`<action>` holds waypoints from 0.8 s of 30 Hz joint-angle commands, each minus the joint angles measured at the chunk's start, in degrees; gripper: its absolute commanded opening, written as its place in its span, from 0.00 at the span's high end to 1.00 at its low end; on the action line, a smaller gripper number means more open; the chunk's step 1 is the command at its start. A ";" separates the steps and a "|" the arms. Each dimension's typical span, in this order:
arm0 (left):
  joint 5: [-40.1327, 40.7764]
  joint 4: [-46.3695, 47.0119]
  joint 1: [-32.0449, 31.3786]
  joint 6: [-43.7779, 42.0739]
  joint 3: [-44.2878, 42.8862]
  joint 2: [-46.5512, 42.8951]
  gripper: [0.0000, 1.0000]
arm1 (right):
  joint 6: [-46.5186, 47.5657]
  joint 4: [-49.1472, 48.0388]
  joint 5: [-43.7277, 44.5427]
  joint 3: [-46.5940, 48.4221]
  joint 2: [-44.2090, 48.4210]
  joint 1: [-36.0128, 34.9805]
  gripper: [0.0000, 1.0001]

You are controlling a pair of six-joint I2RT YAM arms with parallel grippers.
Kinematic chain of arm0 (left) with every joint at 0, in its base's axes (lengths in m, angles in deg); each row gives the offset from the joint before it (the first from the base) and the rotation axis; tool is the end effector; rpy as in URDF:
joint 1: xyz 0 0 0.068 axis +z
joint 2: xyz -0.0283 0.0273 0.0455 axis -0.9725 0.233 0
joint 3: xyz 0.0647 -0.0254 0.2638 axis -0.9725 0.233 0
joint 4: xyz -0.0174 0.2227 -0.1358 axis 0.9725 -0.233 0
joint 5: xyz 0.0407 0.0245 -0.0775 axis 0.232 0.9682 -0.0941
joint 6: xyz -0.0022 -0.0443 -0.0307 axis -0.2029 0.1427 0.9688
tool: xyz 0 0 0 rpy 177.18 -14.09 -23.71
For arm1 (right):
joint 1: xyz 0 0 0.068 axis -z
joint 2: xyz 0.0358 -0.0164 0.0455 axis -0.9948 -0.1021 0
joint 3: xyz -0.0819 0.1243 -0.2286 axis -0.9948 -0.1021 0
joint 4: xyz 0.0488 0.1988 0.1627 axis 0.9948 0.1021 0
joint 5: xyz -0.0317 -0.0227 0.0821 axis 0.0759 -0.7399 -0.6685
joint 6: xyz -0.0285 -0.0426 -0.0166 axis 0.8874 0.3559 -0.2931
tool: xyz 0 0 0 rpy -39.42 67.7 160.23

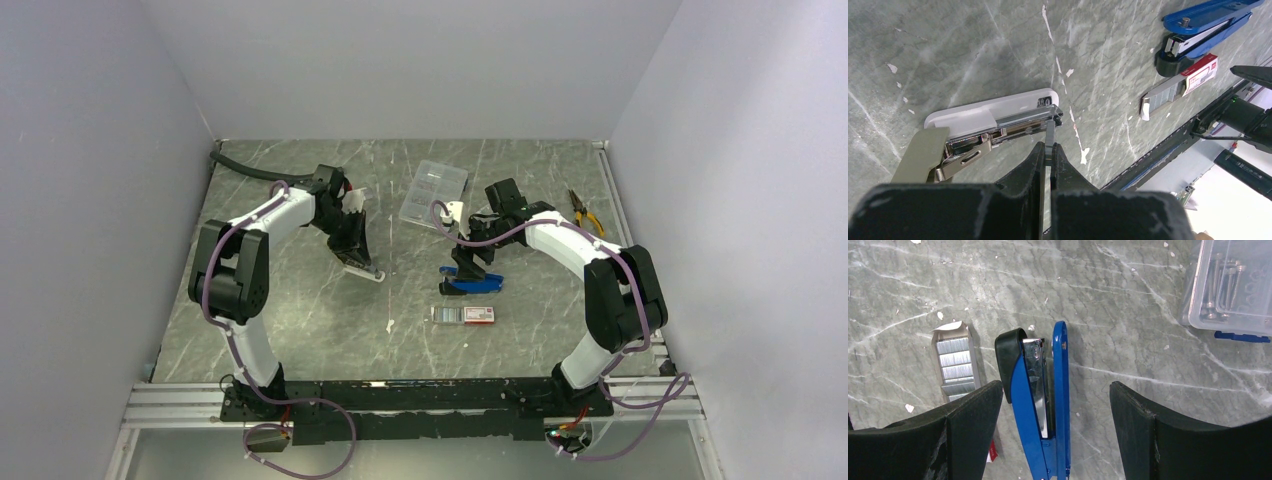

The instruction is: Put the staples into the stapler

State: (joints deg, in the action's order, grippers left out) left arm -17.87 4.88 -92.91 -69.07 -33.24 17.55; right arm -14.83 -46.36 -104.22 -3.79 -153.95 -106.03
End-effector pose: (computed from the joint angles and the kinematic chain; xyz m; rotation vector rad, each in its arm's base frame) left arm 0.3392 -0.1189 0.1938 0.2747 2.8725 -0.8708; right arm 0.2927 0.1411 0.2080 -1.5363 1.9495 0.7010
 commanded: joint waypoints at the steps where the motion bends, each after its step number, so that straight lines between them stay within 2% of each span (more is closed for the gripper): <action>1: -1.29 -0.37 -0.32 -0.53 -1.97 -2.47 0.97 | 0.52 -0.06 -0.01 0.03 0.50 -0.08 0.18; 24: -0.22 -1.08 -0.31 -1.26 -2.82 -0.61 0.97 | 0.82 0.07 0.16 -0.10 0.48 -0.08 0.18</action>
State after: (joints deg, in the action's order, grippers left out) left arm -17.83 4.16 -92.91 -69.44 -34.42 17.57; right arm -14.81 -46.36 -104.18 -3.79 -153.95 -106.03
